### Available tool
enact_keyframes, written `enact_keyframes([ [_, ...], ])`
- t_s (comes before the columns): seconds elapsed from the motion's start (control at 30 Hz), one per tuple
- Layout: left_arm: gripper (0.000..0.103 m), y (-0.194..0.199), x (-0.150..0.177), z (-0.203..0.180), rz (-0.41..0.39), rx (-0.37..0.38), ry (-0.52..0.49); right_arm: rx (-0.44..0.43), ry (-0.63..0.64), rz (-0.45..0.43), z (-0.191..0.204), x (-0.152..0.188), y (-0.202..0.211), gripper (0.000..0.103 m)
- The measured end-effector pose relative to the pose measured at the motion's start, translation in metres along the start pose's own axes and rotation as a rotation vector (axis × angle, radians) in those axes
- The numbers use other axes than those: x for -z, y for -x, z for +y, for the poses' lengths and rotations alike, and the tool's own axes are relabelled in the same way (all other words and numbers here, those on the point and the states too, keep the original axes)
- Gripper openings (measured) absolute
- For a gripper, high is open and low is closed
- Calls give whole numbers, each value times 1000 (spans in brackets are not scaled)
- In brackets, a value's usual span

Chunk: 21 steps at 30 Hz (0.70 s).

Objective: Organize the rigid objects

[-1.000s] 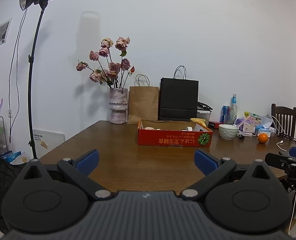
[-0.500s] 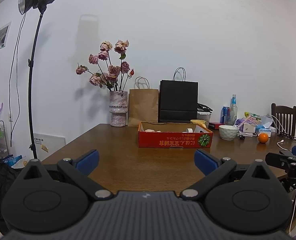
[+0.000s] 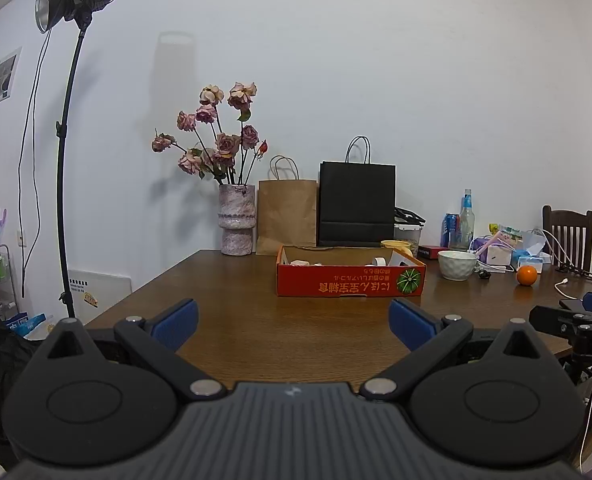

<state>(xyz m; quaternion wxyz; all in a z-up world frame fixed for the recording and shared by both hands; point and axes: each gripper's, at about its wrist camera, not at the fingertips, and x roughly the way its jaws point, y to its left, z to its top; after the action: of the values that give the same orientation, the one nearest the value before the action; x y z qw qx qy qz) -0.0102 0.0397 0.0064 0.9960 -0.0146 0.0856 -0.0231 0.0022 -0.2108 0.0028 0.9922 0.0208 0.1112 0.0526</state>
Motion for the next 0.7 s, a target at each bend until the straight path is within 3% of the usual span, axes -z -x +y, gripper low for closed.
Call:
enact_keyframes([
  [0.7,103,0,-3,3,-4,4,-6,2,-2,-1,2,1,1,103],
])
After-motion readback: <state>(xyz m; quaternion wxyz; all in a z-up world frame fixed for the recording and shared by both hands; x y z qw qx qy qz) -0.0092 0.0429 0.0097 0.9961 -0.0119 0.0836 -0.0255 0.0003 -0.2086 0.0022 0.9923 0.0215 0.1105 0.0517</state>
